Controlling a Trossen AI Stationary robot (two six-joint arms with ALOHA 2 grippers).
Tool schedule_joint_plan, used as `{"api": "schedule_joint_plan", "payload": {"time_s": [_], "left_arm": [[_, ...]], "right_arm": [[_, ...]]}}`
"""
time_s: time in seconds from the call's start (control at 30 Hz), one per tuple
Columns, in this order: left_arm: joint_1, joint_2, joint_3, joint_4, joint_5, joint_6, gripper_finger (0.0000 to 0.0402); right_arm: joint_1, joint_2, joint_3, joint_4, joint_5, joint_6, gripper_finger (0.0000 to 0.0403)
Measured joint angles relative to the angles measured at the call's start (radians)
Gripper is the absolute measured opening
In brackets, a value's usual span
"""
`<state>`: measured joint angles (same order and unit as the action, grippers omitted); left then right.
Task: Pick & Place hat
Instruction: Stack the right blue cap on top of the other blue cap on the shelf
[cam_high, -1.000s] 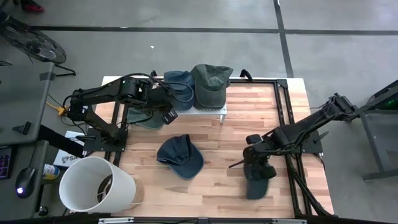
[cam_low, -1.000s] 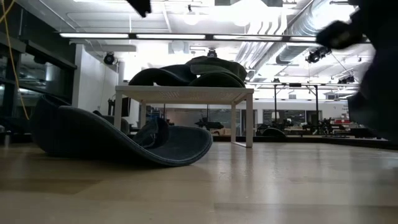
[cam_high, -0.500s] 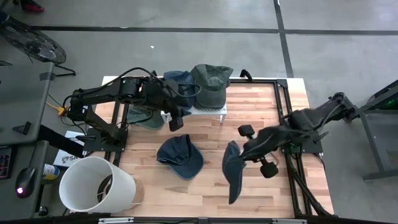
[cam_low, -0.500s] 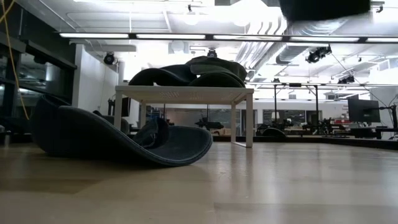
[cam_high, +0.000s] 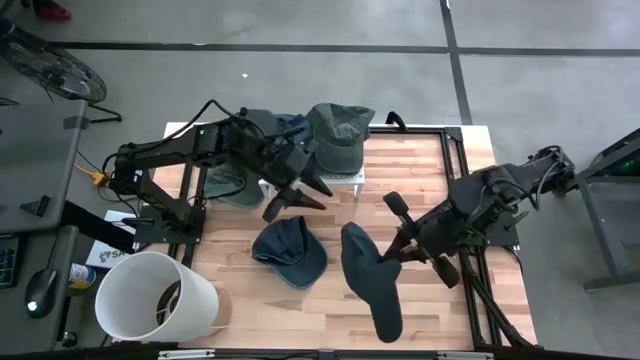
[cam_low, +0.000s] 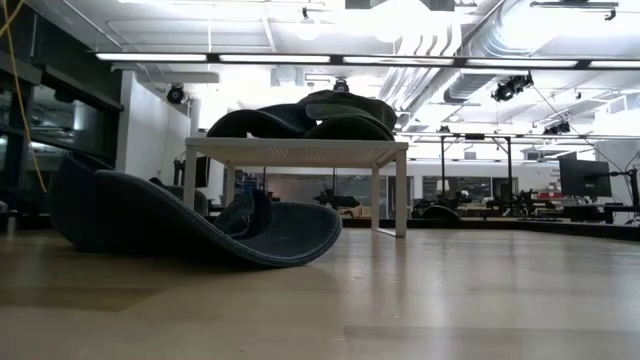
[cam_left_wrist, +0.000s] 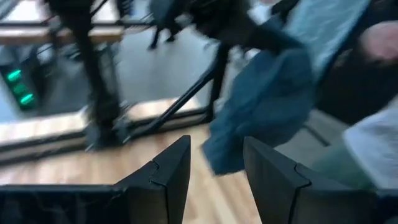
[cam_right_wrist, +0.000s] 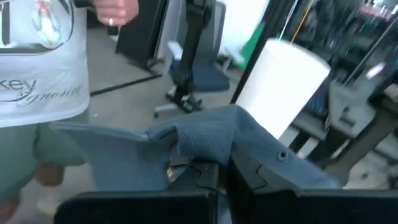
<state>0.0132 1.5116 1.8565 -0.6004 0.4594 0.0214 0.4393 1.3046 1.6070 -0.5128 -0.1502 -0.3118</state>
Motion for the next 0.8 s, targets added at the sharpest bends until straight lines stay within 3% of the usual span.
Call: {"api": "schedule_joint_plan", "payload": {"time_s": [0.17,0.47,0.8], "left_arm": [[0.000,0.013,0.000,0.084,0.124,-0.017,0.0147],[0.000,0.067,-0.001,0.164,0.144,-0.035,0.0147],[-0.008,0.116,-0.001,0.223,0.278,-0.081,0.0147]], "right_arm": [[-0.003,0.004,0.000,0.087,0.001,-0.070,0.0000],[-0.002,0.004,0.000,0.155,-0.002,-0.093,0.0000],[-0.003,0.004,0.000,0.159,0.004,-0.093,0.0000]]}}
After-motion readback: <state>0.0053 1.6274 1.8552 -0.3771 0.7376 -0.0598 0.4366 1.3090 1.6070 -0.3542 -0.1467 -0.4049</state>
